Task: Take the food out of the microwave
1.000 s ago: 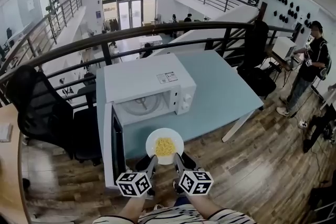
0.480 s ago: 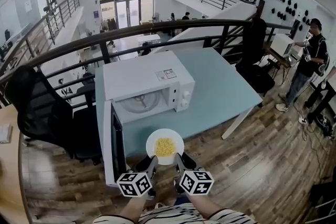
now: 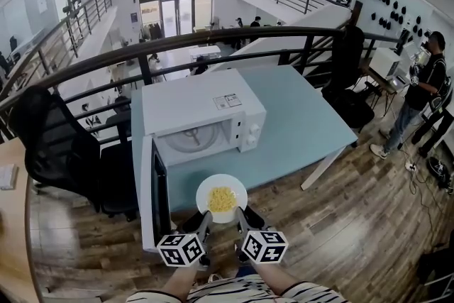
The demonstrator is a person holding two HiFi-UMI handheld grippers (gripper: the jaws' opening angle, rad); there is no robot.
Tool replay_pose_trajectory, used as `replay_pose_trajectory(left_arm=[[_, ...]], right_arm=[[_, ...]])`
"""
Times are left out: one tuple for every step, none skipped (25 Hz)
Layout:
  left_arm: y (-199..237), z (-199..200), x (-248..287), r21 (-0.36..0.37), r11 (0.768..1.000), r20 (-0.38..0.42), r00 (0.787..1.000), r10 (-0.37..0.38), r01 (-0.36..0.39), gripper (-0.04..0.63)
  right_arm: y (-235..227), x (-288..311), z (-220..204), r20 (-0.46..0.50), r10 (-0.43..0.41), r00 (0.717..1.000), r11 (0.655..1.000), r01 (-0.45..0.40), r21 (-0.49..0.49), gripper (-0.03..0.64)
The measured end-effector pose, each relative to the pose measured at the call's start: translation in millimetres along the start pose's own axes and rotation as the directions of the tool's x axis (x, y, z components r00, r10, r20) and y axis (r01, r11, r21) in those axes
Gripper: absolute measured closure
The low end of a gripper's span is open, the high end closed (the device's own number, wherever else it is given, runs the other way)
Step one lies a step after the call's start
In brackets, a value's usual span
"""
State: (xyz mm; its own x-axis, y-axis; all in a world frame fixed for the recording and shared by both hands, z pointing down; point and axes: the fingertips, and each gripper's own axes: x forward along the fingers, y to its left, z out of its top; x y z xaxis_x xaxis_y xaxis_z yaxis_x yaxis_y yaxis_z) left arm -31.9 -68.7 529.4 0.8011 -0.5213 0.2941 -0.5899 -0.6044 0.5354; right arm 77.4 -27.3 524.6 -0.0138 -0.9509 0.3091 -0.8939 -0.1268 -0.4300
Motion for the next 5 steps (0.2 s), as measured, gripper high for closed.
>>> replay_pose_trajectory(left_arm=[[0.4, 0.3, 0.2, 0.0, 1.0, 0.001, 1.0, 0.001, -0.001, 0.49], [0.9, 0.5, 0.5, 0.0, 1.0, 0.001, 1.0, 0.002, -0.002, 0.491], [1.4, 0.8, 0.8, 0.0, 1.0, 0.002, 1.0, 0.002, -0.002, 0.491], [1.9, 1.0, 1.2, 0.0, 1.0, 0.002, 1.0, 0.003, -0.003, 0.491], [2.5, 1.3, 1.5, 0.0, 1.0, 0.003, 1.0, 0.004, -0.004, 0.491]], right_arm=[[0.1, 0.7, 0.0, -0.001, 0.002, 1.0, 1.0, -0.002, 0.001, 0.52], [0.2, 1.4, -0.1, -0.002, 0.003, 1.0, 1.0, -0.003, 0.002, 0.522], [0.3, 2.1, -0.3, -0.003, 0.005, 1.0, 1.0, -0.005, 0.002, 0.522], [0.3, 2.7, -0.5, -0.004, 0.007, 1.0, 1.0, -0.007, 0.002, 0.522], [0.3, 3.4, -0.7, -0.006, 0.008, 1.0, 1.0, -0.008, 0.001, 0.522]])
